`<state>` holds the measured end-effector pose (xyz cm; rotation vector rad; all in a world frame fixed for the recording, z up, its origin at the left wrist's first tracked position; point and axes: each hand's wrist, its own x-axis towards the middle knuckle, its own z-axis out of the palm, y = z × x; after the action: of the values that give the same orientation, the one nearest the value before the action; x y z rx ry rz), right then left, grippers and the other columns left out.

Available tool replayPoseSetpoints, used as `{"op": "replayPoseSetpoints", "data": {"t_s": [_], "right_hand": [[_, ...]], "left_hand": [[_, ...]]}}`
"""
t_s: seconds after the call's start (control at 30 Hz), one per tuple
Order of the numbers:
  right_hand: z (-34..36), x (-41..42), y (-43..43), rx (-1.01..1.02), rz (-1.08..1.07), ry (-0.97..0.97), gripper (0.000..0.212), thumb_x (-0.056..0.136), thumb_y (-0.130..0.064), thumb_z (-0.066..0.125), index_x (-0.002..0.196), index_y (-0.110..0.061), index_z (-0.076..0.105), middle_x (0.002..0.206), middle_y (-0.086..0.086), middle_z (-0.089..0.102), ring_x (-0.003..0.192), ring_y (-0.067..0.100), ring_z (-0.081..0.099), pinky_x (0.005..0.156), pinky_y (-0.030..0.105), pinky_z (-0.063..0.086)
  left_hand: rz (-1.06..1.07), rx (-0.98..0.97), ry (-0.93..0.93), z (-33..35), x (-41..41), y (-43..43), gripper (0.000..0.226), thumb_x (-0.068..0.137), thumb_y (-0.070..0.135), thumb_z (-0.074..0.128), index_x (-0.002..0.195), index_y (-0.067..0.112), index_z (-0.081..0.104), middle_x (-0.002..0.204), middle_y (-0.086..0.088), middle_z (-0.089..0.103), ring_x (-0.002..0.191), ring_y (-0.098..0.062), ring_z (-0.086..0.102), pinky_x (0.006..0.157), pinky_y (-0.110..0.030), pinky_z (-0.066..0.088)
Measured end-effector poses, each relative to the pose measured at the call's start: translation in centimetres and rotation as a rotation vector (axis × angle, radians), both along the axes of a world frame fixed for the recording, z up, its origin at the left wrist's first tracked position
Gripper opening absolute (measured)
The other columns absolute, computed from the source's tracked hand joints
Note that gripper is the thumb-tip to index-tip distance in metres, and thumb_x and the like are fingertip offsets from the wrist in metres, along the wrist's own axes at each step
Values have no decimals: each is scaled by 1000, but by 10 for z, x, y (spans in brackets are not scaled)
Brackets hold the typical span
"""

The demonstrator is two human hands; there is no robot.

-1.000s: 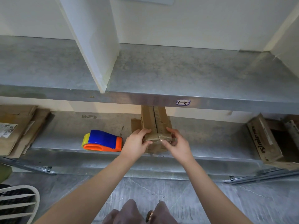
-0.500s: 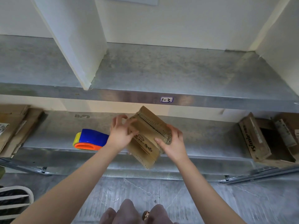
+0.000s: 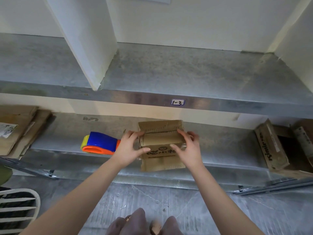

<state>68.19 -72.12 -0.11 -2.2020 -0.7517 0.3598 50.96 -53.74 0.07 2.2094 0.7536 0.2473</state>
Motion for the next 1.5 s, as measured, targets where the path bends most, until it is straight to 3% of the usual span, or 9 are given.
{"op": "replayPoseSetpoints", "data": {"t_s": [0.17,0.3,0.43,0.67,0.83,0.93,1.0,1.23,1.5], "right_hand": [[-1,11,7,0,22,-63,61,84,-30,74,139,-27,49,136,7,45,120,24,51,101,32,43],[-4,9,15,-104,43,-87,63,85,-39,70,142,-31,44,154,8,26,137,35,32,109,45,37],[-4,-12,21,-18,-55,-12,66,83,-39,71,141,-26,42,148,13,30,135,33,35,109,42,37],[-5,-52,16,16,247,89,54,90,-38,65,139,-31,45,150,2,34,141,16,29,110,24,25],[-3,-50,27,-27,230,-26,52,92,-24,63,141,-26,45,149,7,37,132,25,43,106,30,37],[-2,-51,26,-87,233,-36,58,91,-37,62,144,-31,40,150,6,36,134,30,38,109,41,37],[3,-52,17,-133,230,-105,62,90,-47,57,147,-33,36,153,5,34,140,29,28,112,43,31],[31,-99,36,-32,352,-549,50,92,-46,42,136,-25,53,144,4,50,141,27,33,114,47,33],[2,-183,138,-114,380,-414,50,91,-35,50,139,-19,50,137,10,54,134,34,41,114,52,31]], "left_hand": [[-190,-27,102,19,11,24,45,74,48,77,110,37,54,158,13,3,141,-8,15,113,-32,23],[-299,23,209,24,16,34,70,59,64,76,118,45,46,142,6,28,137,-20,26,112,-40,28],[-72,120,152,5,4,2,85,60,78,64,133,39,43,132,-6,41,123,-29,34,107,-45,31],[-4,239,93,-13,-1,-37,58,89,38,63,142,33,40,141,-15,29,127,-35,37,107,-43,36],[-77,243,237,-3,2,-19,58,92,49,54,145,36,35,150,-14,26,134,-35,30,111,-44,28],[-160,109,237,9,-6,-5,61,89,65,43,145,50,24,156,-8,21,142,-31,22,115,-48,23],[-227,263,237,17,-24,6,65,86,72,34,146,50,19,157,-2,23,143,-26,22,114,-47,23],[-326,839,320,29,-95,75,61,82,62,40,126,24,59,130,-7,59,122,-33,52,107,-43,30],[-383,758,331,20,-126,127,68,77,62,61,128,17,57,121,-7,64,111,-31,60,99,-45,43]]}}
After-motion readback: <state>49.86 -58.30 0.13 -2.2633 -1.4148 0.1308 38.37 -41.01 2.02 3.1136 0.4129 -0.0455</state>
